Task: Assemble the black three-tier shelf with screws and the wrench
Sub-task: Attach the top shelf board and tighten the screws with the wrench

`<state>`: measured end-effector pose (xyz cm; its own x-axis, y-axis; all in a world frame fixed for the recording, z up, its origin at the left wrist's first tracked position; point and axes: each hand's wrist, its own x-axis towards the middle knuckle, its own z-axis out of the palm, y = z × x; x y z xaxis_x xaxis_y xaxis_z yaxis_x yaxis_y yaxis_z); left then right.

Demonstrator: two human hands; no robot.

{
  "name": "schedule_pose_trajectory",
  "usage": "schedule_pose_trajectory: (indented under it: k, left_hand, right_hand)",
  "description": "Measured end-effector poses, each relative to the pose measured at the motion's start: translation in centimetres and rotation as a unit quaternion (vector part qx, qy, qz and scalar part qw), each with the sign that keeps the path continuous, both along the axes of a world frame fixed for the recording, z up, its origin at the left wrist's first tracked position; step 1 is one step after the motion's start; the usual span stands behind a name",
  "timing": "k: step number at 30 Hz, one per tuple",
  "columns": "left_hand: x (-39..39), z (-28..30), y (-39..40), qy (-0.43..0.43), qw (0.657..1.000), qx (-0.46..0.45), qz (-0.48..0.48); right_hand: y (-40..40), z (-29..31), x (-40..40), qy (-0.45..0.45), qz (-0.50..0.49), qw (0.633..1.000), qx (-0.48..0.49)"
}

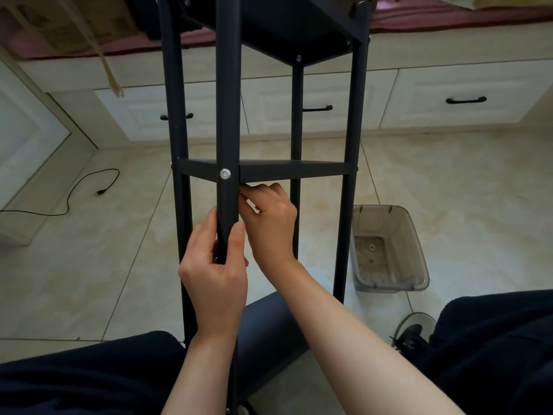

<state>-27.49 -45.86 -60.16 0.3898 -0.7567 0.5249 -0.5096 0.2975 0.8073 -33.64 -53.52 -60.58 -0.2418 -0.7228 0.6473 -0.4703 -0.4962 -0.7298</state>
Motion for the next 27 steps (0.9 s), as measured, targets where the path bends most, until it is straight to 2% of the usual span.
schedule_pose_trajectory:
  k: [6,9,12,17,27]
  left_hand:
    - [0.0,-0.2,0.0,0.002,1.000,0.000,-0.001]
    - [-0.1,0.0,0.0,-0.002,1.000,-0.003,-0.002]
    - [-0.3,0.3,0.1,-0.007,1.000,-0.003,-0.004]
    - [-0.4,0.2,0.2,0.002,1.000,0.001,-0.005]
    - [-0.7,0.2,0.2,0.008,1.000,0.005,-0.010]
  right_hand:
    - [-0.1,-0.1,-0.3,0.004,0.020,0.999,0.042]
    - [0.2,-0.4,-1.1,-0.002,0.070,0.993,0.098]
    - [1.0,-0.5,-2.2,-0.017,0.132,0.974,0.184]
    - [2.2,1.0,-4.0,-0.075,0.219,0.919,0.321]
    - [2.6,5.9,-6.3,-0.080,0.246,0.886,0.385]
